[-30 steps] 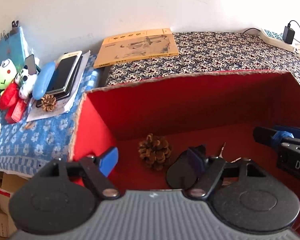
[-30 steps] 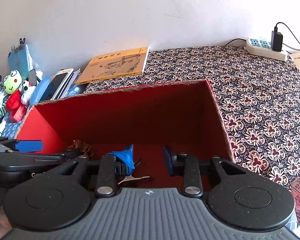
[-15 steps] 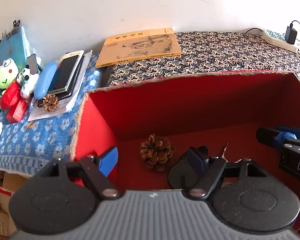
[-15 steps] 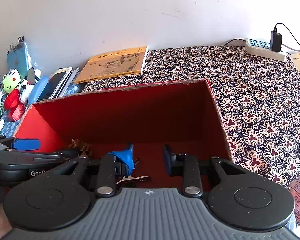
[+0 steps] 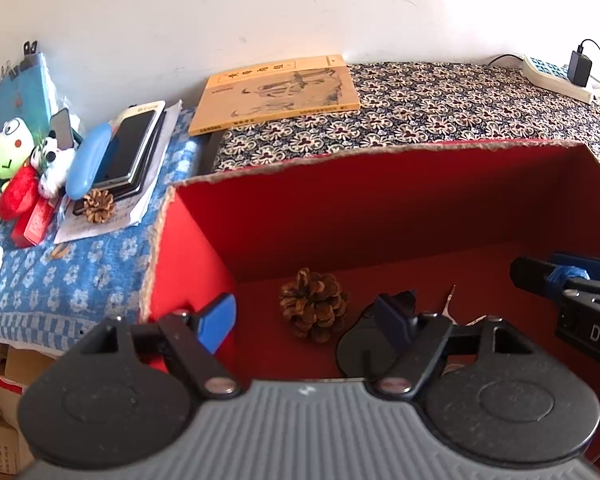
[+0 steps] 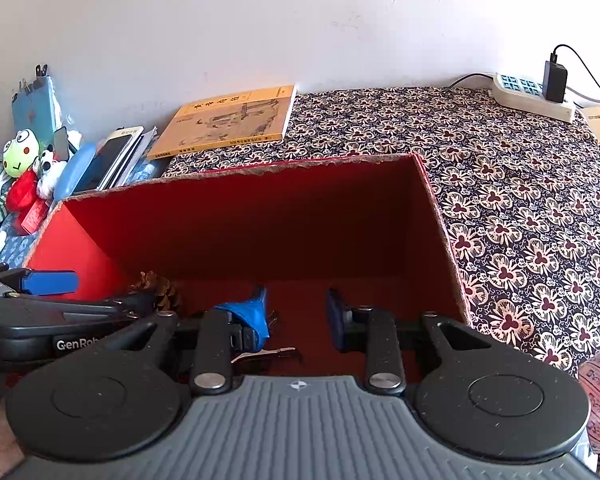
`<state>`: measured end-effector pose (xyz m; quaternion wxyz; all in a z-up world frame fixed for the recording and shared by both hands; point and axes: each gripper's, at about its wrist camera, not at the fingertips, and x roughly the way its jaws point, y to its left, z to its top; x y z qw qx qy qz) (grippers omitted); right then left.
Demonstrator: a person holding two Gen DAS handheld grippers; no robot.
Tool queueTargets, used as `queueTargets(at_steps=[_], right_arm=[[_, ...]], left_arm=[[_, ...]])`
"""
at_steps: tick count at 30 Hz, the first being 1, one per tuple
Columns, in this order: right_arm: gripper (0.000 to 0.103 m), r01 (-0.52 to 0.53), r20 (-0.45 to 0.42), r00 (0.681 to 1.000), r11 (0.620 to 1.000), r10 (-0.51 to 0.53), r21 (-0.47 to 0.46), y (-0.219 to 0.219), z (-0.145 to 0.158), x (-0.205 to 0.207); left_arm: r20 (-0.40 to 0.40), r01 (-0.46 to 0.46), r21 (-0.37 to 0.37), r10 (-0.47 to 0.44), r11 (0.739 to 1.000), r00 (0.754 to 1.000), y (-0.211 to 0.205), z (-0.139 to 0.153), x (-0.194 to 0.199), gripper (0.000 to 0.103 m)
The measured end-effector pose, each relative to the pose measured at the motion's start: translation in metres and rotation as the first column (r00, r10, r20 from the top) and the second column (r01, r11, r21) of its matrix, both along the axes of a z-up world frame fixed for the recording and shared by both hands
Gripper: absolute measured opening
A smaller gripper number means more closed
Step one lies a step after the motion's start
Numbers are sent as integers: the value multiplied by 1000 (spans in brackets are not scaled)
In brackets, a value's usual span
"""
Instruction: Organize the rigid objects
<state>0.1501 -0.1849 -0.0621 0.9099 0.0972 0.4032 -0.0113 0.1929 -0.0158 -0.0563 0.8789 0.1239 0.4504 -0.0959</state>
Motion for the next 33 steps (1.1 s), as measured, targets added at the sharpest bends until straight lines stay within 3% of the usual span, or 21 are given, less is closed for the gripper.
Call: queueTargets(at_steps=[33], right_arm=[[13, -11, -21, 1000, 1000, 10, -17, -1, -1, 3]], left_arm=[[8, 7, -23, -7, 1000, 1000, 2, 3, -2, 73]])
